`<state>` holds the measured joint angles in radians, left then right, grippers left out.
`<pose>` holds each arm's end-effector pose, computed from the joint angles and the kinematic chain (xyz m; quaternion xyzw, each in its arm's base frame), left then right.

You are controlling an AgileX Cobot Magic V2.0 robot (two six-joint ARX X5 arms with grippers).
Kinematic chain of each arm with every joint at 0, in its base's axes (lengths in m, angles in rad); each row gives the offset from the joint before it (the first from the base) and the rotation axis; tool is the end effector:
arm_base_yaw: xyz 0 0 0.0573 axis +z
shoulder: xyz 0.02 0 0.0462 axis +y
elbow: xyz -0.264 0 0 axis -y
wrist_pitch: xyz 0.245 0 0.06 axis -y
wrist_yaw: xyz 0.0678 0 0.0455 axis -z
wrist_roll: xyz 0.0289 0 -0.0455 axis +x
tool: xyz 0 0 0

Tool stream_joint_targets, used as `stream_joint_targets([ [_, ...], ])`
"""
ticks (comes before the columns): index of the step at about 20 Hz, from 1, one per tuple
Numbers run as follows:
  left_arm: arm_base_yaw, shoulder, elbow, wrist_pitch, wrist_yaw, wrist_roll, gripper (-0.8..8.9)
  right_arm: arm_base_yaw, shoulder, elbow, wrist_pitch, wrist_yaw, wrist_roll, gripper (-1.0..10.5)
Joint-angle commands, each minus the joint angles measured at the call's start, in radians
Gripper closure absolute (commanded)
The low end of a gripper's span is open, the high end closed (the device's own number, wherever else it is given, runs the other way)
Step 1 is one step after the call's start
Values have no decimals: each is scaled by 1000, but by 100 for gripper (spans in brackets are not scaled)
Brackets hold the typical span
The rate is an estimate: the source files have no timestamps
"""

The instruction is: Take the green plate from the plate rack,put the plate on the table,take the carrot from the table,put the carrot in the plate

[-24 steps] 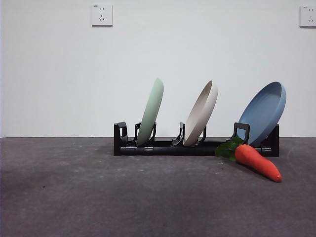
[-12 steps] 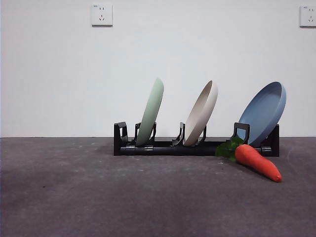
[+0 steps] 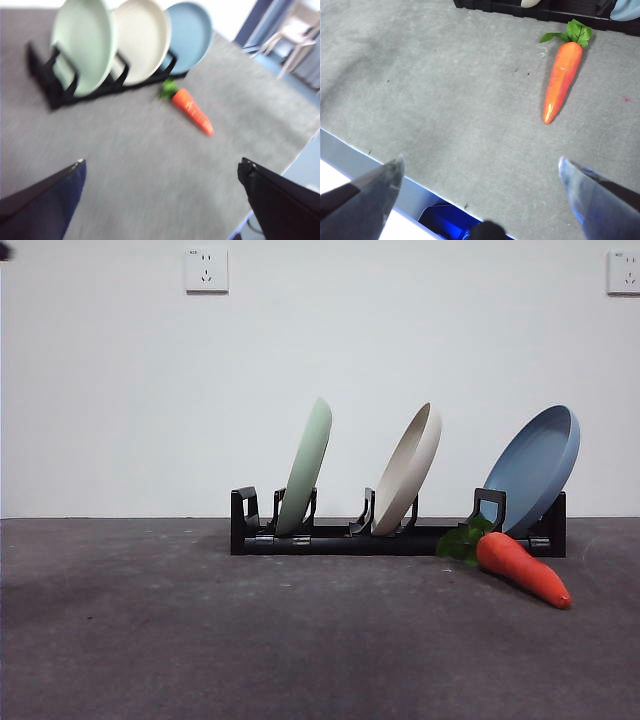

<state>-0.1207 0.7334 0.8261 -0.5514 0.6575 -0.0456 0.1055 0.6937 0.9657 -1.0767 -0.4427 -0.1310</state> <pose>0.1404 -0.0348 0.3225 -0.0808 0.2276 -0.3643 0.8994 0.1001 0.0231 0.3282 0.0076 0.3689 0.2738 0.8882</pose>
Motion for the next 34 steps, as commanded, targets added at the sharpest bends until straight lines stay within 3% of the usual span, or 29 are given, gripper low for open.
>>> stream_joint_targets([
  [1,-66,97,6,148,-14,-90,186,1,0,3,6,-1,3,317],
  [4,-169,272,60,258,-109,-103,186,1,0,3,6,-1,3,317],
  [9,-266,609,286,323,-240,-42,186,1,0,3,5,-1,3,317],
  [19,-293,1164,795,361,-337,-30,189,1,0,3,-4,-1,11,317],
  [25,-296,1285,846,401,-356,-37,193,1,2,3,-3,0,11,317],
  [28,-305,1306,846,409,-367,-36,317,1,10,3,-3,0,10,317],
  [31,-313,1319,846,410,-368,-36,322,1,21,3,-3,-1,10,317],
  [34,-322,1328,846,402,-368,-36,540,1,26,3,-3,0,10,318],
])
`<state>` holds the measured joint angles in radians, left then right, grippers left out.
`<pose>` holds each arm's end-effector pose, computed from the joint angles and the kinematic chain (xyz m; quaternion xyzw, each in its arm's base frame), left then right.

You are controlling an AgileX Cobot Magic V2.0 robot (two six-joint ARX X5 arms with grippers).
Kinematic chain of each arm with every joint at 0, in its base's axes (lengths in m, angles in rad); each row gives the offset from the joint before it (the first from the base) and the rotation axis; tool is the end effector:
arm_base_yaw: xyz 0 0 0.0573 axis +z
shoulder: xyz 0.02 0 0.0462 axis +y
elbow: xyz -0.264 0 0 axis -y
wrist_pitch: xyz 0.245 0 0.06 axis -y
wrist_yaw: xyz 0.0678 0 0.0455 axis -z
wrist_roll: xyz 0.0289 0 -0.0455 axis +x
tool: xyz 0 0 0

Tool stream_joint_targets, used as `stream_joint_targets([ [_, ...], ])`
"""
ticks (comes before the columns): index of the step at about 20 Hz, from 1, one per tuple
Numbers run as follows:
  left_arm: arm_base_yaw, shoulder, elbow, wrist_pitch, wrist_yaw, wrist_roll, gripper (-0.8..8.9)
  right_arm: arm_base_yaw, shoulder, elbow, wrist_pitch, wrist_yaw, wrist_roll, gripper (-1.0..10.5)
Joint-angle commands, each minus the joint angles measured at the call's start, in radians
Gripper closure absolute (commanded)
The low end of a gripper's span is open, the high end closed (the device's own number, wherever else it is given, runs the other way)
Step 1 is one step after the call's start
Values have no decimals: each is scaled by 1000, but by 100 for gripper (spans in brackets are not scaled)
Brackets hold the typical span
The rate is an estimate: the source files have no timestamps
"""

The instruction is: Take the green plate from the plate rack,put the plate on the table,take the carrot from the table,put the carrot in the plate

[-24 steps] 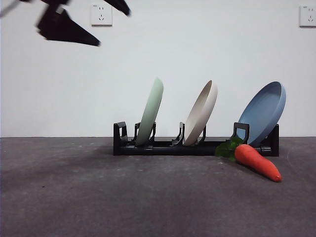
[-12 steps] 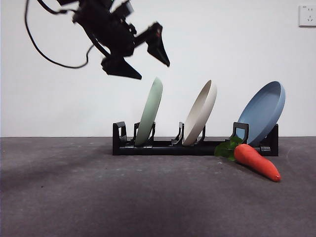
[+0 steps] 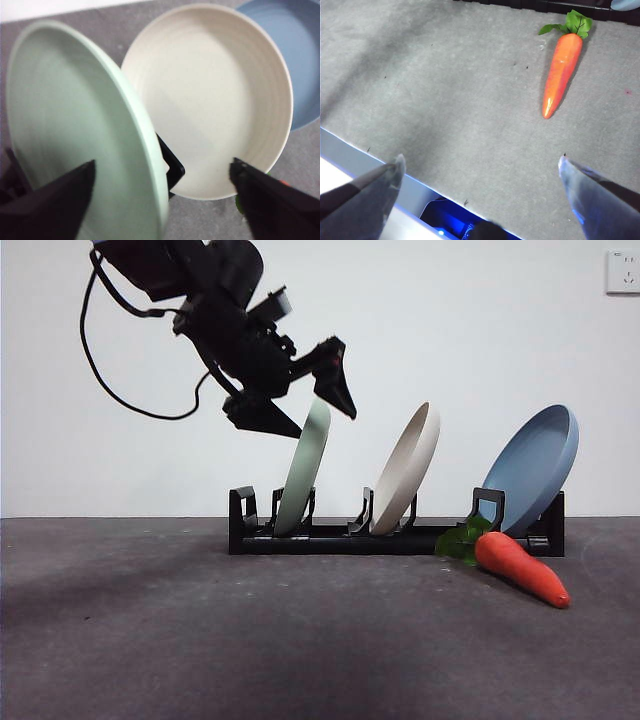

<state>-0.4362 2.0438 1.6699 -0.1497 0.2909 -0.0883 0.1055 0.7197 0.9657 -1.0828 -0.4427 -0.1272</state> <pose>0.4252 -0.2073 0.2571 -0.0211 0.2730 -0.3318 0.9027 0.1055 0.0236 0.3256 0.0121 0.3840 0.2723 0.8822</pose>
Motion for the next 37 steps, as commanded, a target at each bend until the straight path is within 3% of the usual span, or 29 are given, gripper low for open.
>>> stream_joint_targets([
  [1,-10,18,2,1,-1,9,598,1,0,3,3,-1,6,318],
  [6,-13,18,2,8,2,8,825,1,0,3,3,-1,6,318],
  [14,-8,-27,7,11,34,-21,822,1,0,3,4,0,6,320],
  [21,-12,-226,8,-54,56,-14,822,1,0,3,4,-1,6,320],
  [24,-37,-343,8,-201,43,87,821,1,0,3,5,-1,6,320],
  [28,-151,-463,8,-540,-220,294,820,1,0,3,8,-1,6,321],
  [31,-274,-469,0,-711,-381,369,819,1,0,3,16,-1,6,321],
  [37,-508,-467,-210,-657,-640,390,819,1,0,3,20,-1,7,321],
])
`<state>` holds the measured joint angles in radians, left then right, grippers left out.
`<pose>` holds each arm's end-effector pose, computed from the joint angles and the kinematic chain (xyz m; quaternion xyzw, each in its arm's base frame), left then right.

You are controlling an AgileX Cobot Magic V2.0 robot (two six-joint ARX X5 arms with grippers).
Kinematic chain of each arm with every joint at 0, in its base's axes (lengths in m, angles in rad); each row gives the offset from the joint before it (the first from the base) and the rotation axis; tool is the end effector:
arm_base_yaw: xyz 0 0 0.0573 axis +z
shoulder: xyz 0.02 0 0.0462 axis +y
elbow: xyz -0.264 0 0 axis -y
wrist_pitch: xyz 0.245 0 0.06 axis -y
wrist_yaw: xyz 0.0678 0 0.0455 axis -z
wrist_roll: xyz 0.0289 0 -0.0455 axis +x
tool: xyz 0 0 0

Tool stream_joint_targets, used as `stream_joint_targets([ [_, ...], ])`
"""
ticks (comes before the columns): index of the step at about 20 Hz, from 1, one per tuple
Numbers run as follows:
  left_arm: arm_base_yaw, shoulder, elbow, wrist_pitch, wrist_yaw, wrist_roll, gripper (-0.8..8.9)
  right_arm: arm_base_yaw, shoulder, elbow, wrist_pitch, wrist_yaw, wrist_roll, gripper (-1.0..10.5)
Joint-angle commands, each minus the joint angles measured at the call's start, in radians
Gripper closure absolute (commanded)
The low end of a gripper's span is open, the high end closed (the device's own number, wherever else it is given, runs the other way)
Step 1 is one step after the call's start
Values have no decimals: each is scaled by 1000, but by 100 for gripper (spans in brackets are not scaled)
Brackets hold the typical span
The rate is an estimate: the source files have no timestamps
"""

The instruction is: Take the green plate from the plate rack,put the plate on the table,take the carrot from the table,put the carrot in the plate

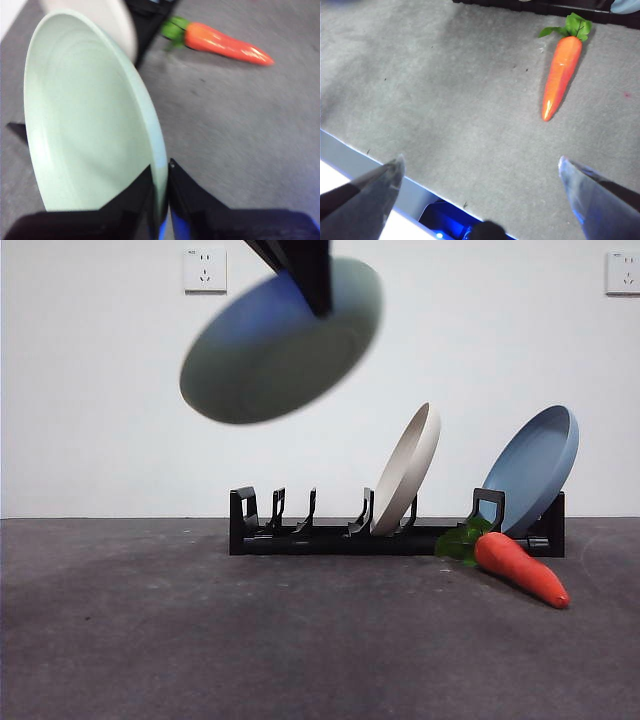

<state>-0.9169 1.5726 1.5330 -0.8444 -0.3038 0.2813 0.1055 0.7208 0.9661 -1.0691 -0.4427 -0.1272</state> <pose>0.2065 -0.2552 0.3440 0.3636 0.3088 -0.3192 0.8189 0.1067 0.0237 0.3265 0.0110 0.3781 0.2726 0.8846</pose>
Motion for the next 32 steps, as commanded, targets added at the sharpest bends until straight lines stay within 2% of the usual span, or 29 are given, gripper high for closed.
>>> stream_joint_targets([
  [1,-54,10,-140,97,-71,36,819,1,-1,3,6,-2,7,321],
  [4,-119,50,-295,268,-164,104,819,1,-1,3,6,-1,21,321],
  [6,-148,98,-346,351,-171,137,819,1,-1,3,6,-1,22,321],
  [12,-182,285,-351,420,-243,157,819,1,-1,3,6,-1,22,321],
  [18,-182,375,-351,474,-233,143,819,1,-1,3,6,-1,22,321],
  [20,-184,375,-351,473,-211,113,765,1,-1,3,6,-1,22,321],
  [22,-183,374,-347,454,-218,87,544,1,-1,3,6,-1,22,321],
  [23,-183,374,-346,446,-218,85,490,1,-1,3,7,-1,22,321],
  [28,-190,345,-336,410,-220,76,489,1,10,3,18,0,25,321],
  [32,-196,237,-300,326,-214,2,489,1,48,3,53,0,26,321],
])
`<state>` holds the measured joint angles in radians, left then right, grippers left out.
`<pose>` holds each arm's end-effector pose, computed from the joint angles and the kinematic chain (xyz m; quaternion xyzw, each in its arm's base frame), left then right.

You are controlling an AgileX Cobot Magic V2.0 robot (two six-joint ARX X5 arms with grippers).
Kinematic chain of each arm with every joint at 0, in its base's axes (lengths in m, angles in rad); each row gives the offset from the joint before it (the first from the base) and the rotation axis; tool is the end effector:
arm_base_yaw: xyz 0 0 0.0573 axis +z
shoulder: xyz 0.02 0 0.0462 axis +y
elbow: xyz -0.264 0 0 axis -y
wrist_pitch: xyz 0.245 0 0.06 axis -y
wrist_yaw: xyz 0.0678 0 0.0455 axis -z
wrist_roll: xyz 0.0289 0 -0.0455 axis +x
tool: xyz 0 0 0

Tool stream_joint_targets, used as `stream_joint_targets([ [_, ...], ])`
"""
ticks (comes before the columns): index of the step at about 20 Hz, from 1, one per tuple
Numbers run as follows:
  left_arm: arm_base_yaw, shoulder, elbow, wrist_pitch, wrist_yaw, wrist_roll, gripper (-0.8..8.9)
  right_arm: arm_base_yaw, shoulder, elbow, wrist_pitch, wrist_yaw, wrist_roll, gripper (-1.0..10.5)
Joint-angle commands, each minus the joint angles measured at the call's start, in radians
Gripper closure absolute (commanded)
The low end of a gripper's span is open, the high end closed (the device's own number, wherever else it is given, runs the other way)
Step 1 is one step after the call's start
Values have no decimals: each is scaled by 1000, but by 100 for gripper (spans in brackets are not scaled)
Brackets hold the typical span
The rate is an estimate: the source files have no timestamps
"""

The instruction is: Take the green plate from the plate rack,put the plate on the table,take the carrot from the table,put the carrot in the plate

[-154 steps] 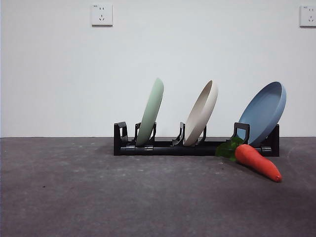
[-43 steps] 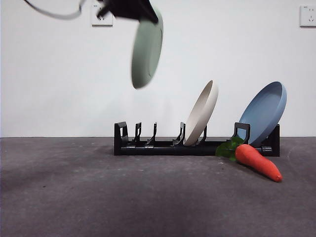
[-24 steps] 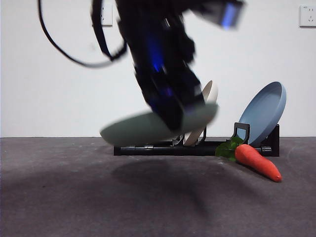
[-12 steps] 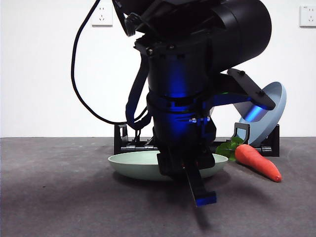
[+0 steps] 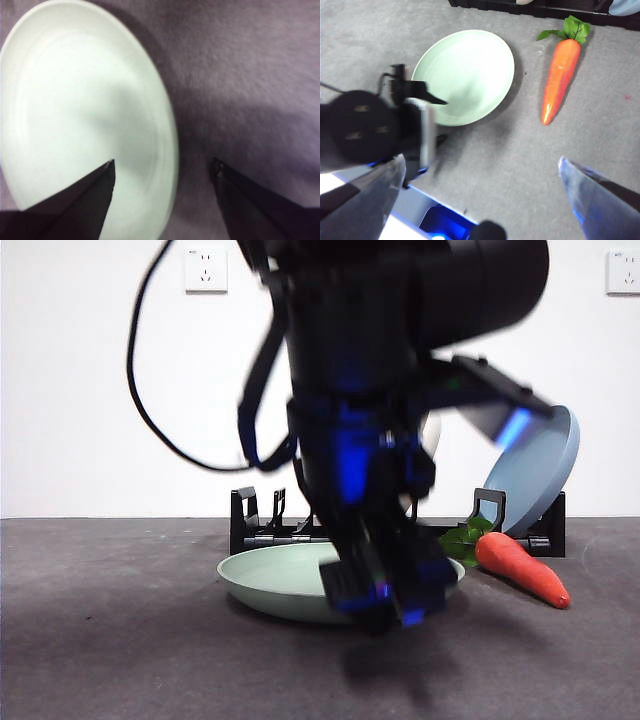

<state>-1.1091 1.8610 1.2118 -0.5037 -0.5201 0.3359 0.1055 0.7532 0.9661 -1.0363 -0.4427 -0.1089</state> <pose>0.1753 -0.3201 0.1713 0.5250 0.3280 -0.3024 0.7247 0.1161 0.0247 0.3256 0.0190 0.3804 0.2692 0.8846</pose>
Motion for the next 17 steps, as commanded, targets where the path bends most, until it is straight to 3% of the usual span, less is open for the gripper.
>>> stream_joint_targets([
  [1,-8,-94,32,-41,3,-64,489,1,35,3,36,0,7,321],
  [6,-31,-317,89,-160,23,-181,490,1,175,3,193,4,27,321],
  [11,-37,-588,93,-171,205,-378,490,5,407,3,412,66,42,321],
  [17,-37,-764,93,-172,312,-446,490,59,671,3,632,170,42,321],
])
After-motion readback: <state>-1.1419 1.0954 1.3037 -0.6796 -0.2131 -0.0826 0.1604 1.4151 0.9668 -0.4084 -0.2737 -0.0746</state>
